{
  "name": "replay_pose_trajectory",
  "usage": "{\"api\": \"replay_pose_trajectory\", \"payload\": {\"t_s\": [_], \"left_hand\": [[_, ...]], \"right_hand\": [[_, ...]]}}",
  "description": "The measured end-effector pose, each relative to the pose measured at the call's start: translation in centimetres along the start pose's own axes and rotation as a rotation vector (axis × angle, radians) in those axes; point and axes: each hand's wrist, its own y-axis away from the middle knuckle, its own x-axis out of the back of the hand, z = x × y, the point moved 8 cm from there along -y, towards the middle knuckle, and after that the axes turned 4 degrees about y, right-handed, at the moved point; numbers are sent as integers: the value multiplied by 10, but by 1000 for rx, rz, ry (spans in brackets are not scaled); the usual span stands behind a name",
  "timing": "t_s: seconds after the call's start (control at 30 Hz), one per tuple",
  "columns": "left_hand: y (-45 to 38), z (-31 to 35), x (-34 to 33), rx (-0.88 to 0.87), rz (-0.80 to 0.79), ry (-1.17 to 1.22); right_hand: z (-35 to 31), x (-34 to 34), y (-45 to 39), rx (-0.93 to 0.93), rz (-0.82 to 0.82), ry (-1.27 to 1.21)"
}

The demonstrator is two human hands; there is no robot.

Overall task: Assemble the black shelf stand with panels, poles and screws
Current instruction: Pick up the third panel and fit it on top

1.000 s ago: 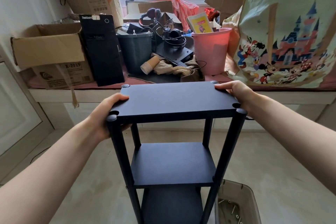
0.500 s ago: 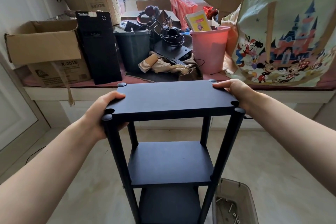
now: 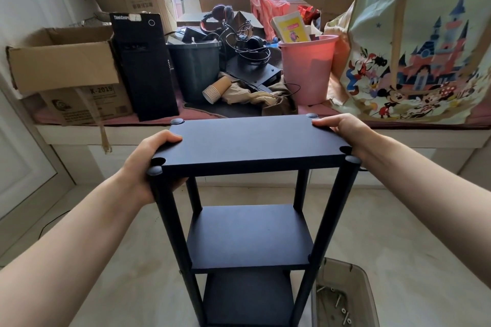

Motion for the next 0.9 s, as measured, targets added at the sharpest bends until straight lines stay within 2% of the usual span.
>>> {"api": "replay_pose_trajectory", "payload": {"t_s": [0.7,0.9], "left_hand": [[-5,-4,5,27,-2,-31],[-7,-16,12,22,-25,-33]], "right_hand": [[1,-16,12,29,-83,-100],[24,-22,9,1,-132,-183]]}}
